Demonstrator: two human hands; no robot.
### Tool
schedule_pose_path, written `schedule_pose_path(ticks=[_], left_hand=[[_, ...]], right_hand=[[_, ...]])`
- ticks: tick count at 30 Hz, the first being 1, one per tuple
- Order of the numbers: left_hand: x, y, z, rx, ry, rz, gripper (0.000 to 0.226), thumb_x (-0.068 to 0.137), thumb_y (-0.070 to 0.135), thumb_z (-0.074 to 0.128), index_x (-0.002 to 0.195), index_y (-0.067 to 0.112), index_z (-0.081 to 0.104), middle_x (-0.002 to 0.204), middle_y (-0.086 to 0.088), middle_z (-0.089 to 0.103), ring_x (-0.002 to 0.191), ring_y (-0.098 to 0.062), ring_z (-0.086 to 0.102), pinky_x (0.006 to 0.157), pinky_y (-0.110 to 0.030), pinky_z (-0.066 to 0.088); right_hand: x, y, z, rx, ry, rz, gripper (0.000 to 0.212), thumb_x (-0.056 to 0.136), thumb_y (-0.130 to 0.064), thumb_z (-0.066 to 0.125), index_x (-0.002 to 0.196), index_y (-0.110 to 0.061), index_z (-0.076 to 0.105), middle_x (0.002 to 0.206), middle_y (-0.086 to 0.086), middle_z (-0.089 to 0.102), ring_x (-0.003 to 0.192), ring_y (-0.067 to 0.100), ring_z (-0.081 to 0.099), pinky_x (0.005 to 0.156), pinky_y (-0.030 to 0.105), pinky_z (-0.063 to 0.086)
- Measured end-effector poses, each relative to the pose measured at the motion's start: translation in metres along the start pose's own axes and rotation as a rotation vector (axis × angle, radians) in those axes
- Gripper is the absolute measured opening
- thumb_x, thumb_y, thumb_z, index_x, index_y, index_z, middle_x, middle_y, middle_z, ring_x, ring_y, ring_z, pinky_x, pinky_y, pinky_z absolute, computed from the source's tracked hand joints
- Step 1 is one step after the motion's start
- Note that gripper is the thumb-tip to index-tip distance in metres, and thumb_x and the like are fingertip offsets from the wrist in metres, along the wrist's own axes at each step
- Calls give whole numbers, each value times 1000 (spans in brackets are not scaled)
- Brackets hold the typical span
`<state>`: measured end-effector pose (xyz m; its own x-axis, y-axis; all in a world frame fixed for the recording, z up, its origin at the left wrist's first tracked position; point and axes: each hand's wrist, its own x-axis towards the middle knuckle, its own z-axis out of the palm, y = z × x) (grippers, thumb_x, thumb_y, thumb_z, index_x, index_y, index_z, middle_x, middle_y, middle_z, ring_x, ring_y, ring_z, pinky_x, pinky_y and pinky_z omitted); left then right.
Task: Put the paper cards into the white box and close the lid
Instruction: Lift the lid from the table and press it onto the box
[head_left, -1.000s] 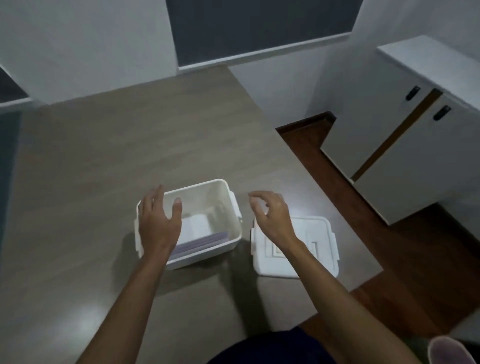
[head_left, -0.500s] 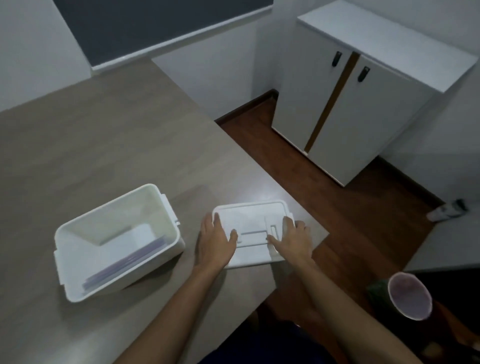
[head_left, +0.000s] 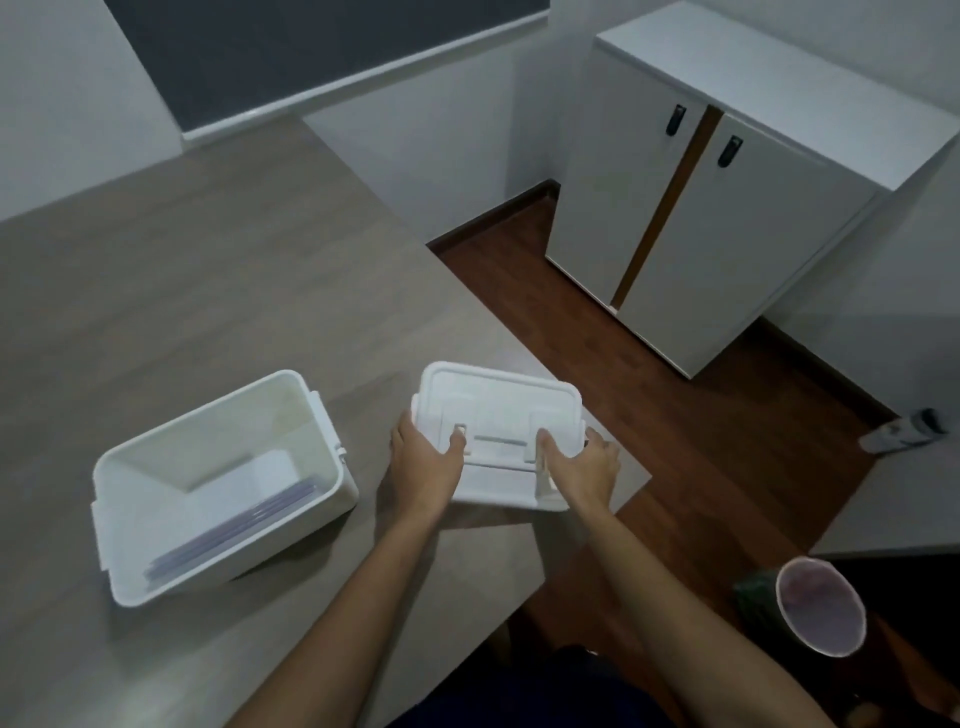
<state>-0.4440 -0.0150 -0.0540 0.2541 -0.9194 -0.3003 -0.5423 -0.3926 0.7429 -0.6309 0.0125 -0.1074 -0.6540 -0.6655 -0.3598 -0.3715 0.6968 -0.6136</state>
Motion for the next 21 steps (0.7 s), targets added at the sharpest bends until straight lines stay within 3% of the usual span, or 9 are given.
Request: schedule_pose_path(ticks=[3, 6, 11, 13, 17, 21], left_hand=[[3, 27, -31, 22, 147, 147, 75, 84, 42, 61, 146, 17, 27, 145, -7, 39, 131, -26, 40, 104, -41, 38], [9, 37, -73, 33, 298, 238, 75, 83, 37, 61, 146, 15, 28, 147, -7, 38, 133, -25, 37, 107, -37, 34], [24, 7, -157, -17, 519, 126, 73, 81, 33, 65, 143, 11, 34, 144, -9, 42, 131, -27, 41, 104, -34, 35], [25, -16, -187, -29, 565, 46, 73, 81, 34, 65, 143, 10, 35, 144, -9, 43, 131, -27, 42, 104, -34, 35], [16, -72, -235, -31, 644, -94, 66, 77, 36, 70, 133, 8, 48, 132, -12, 51, 121, -31, 50, 99, -37, 40], [7, -125, -256, 44, 605, -196, 63, 74, 36, 75, 124, 4, 56, 125, -15, 54, 119, -33, 49, 100, -39, 41]], right_hand=[[-1, -36, 0, 191, 49, -16, 79, 74, -68, 64, 133, -18, 52, 130, 5, 48, 113, 25, 54, 94, 40, 47], [-11, -84, 6, 303, 38, -134, 74, 72, -69, 65, 126, -21, 55, 118, -1, 49, 97, 15, 50, 81, 29, 43], [-49, -161, 36, 311, -88, -417, 71, 65, -68, 68, 116, -21, 56, 109, -6, 48, 91, 11, 53, 63, 13, 34], [-68, -182, 54, 252, -154, -516, 73, 63, -68, 71, 115, -19, 56, 109, -5, 48, 91, 12, 55, 65, 15, 39], [-104, -205, 93, 84, -311, -619, 74, 62, -63, 78, 114, -14, 58, 112, 2, 52, 95, 18, 58, 80, 34, 54], [-131, -198, 122, -49, -380, -687, 76, 65, -60, 79, 118, -9, 58, 115, 5, 48, 100, 22, 56, 84, 32, 49]])
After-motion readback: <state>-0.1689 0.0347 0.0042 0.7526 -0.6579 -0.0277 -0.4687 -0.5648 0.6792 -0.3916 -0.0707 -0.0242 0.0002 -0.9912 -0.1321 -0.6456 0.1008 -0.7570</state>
